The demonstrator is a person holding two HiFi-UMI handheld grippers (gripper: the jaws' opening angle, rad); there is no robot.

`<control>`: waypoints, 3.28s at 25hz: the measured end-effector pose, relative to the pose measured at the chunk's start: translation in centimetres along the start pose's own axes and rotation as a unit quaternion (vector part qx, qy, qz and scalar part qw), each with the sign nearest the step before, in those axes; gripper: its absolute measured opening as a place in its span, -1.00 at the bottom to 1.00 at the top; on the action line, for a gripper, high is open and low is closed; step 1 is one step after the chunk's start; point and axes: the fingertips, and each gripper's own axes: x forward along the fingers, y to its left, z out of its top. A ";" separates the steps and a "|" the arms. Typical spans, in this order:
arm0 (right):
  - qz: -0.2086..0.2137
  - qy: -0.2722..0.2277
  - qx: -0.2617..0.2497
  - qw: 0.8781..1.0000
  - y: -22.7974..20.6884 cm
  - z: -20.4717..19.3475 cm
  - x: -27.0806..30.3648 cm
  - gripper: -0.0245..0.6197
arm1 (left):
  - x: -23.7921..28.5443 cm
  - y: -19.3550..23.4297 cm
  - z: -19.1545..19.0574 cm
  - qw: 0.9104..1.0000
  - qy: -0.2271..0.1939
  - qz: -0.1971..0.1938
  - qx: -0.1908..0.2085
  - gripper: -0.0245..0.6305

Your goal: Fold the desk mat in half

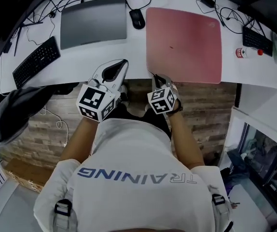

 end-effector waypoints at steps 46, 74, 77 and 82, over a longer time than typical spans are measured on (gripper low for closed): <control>-0.148 -0.046 0.443 0.883 -30.3 -23.9 -9.1 -0.83 | 13.3 -20.6 2.6 0.992 0.027 -0.094 0.078 -0.93; -0.249 -0.364 0.320 0.839 -27.9 -0.4 -33.0 -0.89 | 8.9 -16.9 13.3 0.981 -0.100 -0.140 0.088 -0.93; -0.258 -0.393 0.282 0.837 -26.2 3.4 -35.9 -0.89 | 7.6 -15.6 15.5 0.978 -0.123 -0.140 0.090 -0.93; -0.270 -0.414 0.254 0.831 -24.1 6.6 -38.1 -0.88 | 5.8 -13.9 17.1 0.975 -0.139 -0.143 0.093 -0.93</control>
